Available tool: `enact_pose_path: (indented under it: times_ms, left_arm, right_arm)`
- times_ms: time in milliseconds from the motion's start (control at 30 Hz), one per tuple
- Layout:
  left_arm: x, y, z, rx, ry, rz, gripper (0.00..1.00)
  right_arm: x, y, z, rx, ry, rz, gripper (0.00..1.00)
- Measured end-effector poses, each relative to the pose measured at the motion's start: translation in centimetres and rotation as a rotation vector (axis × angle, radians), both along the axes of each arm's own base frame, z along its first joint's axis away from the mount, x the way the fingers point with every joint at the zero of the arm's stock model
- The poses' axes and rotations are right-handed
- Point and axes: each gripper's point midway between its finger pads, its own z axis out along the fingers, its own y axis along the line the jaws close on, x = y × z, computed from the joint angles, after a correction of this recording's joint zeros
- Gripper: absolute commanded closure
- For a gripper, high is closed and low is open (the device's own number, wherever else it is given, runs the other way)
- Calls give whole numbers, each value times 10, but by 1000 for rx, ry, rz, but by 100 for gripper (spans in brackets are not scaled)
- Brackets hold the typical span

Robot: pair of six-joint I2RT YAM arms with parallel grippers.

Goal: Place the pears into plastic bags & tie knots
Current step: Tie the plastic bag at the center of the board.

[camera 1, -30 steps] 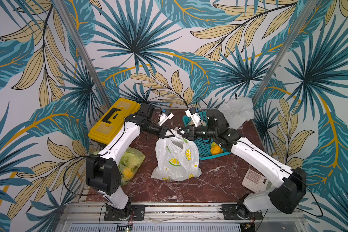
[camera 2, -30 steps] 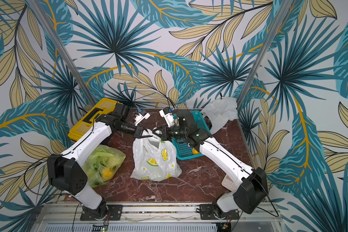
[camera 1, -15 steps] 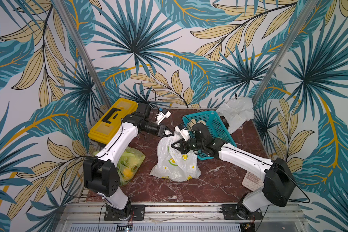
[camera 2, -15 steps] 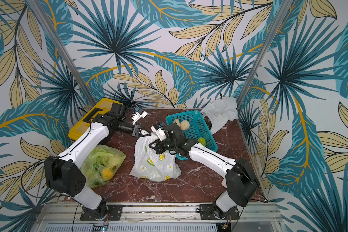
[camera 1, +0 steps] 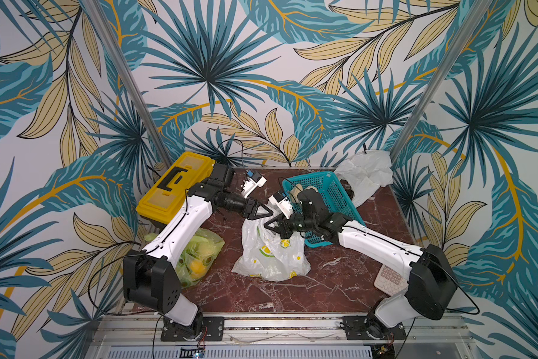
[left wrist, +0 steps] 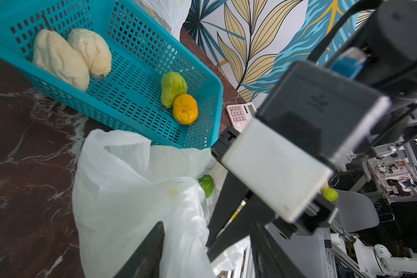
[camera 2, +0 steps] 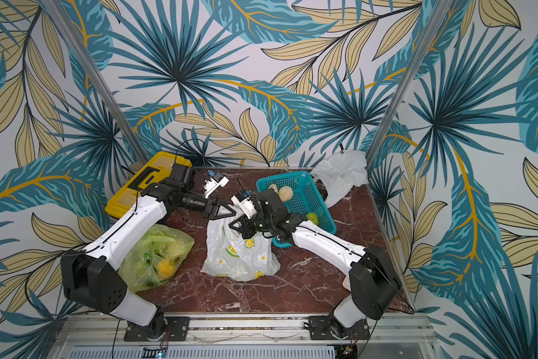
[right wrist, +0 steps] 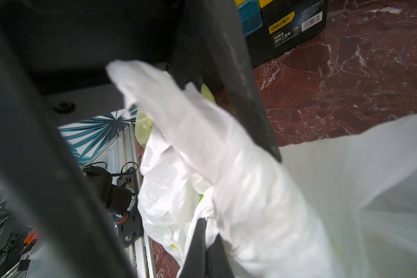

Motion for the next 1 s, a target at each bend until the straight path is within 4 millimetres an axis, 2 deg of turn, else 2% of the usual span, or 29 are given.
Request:
enact_pose_path:
  times_ms: [67, 133, 167, 267, 333, 400, 533, 600, 667, 800, 1000]
  left_arm:
    - [8, -2, -10, 30, 9, 11, 59]
    - [15, -4, -18, 51, 22, 19, 81]
    - [16, -5, -21, 57, 23, 20, 88]
    - [18, -4, -22, 74, 9, 31, 98]
    - [19, -3, -18, 77, -26, 39, 100]
    - [17, -1, -13, 74, -55, 43, 100]
    - [11, 0, -4, 60, -102, 43, 100]
    - [9, -1, -1, 55, -120, 38, 100]
    - [7, -2, 2, 50, -138, 29, 100]
    - [4, -6, 6, 41, -160, 12, 100]
    - [-1, -7, 8, 34, -169, 0, 99]
  right_arm:
    - [-1, 0, 0, 2, 2, 5, 100]
    - [-1, 1, -1, -1, 4, 6, 100]
    - [0, 1, -2, -5, 7, 6, 96]
    - [2, -4, -1, -14, 25, 6, 75]
    - [2, -11, 6, -9, 43, 6, 59]
    - [1, -21, 16, -10, 47, 9, 49]
    - [5, -47, 46, -31, 4, -17, 40]
    - [13, -59, 52, -79, -26, -51, 35]
    - [21, -65, 51, -139, -38, -68, 30]
    - [33, -63, 35, -233, -8, -53, 28]
    - [31, -56, 11, -283, 43, -12, 28]
